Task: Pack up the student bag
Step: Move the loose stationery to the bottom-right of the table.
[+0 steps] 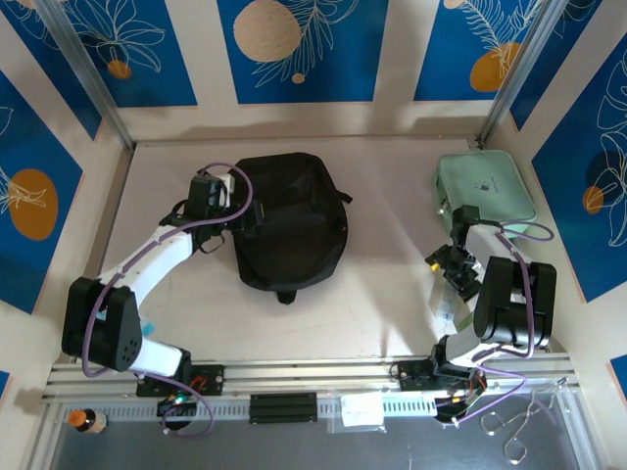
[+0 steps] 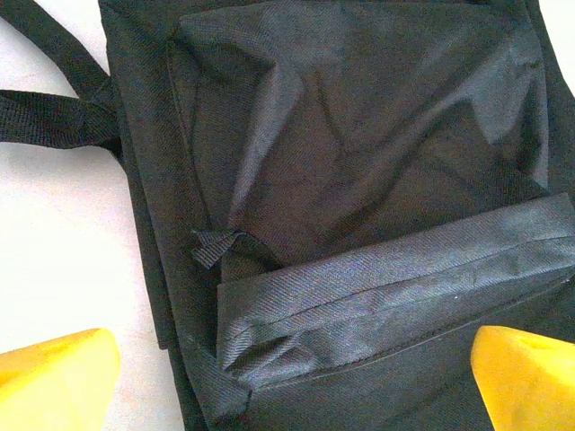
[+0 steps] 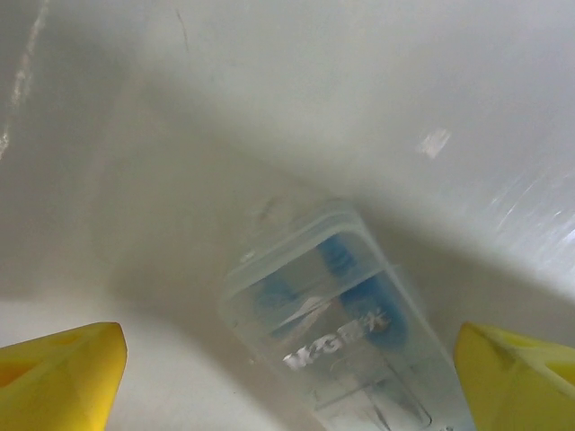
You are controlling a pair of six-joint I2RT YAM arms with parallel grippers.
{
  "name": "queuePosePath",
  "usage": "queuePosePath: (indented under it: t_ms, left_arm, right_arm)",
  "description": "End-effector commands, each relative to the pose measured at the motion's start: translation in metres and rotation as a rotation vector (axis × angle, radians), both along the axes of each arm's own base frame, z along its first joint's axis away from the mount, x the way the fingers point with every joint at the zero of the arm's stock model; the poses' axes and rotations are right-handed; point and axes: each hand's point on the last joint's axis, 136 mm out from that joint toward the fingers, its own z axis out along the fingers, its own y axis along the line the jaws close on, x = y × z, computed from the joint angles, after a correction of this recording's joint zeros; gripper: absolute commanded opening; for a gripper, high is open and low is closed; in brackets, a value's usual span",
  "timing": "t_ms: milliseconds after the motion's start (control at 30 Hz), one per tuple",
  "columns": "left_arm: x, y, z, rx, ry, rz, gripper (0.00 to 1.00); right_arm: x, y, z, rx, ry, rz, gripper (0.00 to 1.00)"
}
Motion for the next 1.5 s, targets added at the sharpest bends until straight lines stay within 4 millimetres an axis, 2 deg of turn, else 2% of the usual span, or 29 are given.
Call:
queuePosePath:
  t_ms: [0,100,300,400,533,600,833,1067,1267,1367,1467]
  left_arm:
    - [0.006,0.000,0.018,-0.009,-0.033,-0.013,1.00]
    - [0.006,0.000,0.017,-0.007,-0.024,-0.008,1.00]
    - [0.006,0.002,0.020,-0.001,-0.020,-0.006,1.00]
    - [0.006,0.002,0.021,0.008,-0.017,-0.007,1.00]
    - [0.006,0.003,0.024,0.017,-0.015,-0.013,1.00]
    - [0.006,0.003,0.024,0.021,-0.012,-0.016,1.00]
    - [0.010,-0.002,0.024,-0.001,0.000,-0.023,1.00]
    - [0.010,-0.006,0.028,-0.026,-0.001,-0.028,1.00]
    - [0.008,-0.009,0.030,-0.046,0.008,-0.037,1.00]
    - [0.008,-0.010,0.030,-0.051,0.013,-0.039,1.00]
    - [0.009,-0.013,0.029,-0.064,0.019,-0.043,1.00]
  right_arm:
    - [-0.001,0.020,-0.002,0.078,-0.020,-0.048,0.93]
    - [0.008,0.040,0.001,0.081,-0.032,-0.021,0.93]
    - [0.044,0.092,0.011,0.118,-0.078,0.054,0.92]
    - [0.055,0.104,0.010,0.106,-0.059,0.123,0.91]
    - [0.033,0.085,0.008,-0.001,0.014,0.161,0.93]
    - [0.024,0.082,0.008,-0.011,0.006,0.198,0.94]
    - [-0.004,0.105,0.001,0.145,0.002,0.297,0.96]
    - [-0.017,0.148,0.004,0.289,-0.011,0.345,0.94]
    - [-0.020,0.150,0.012,0.224,-0.004,0.394,0.94]
    - [-0.030,0.148,0.008,0.216,0.016,0.419,0.96]
    - [-0.039,0.156,0.007,0.270,-0.014,0.427,1.00]
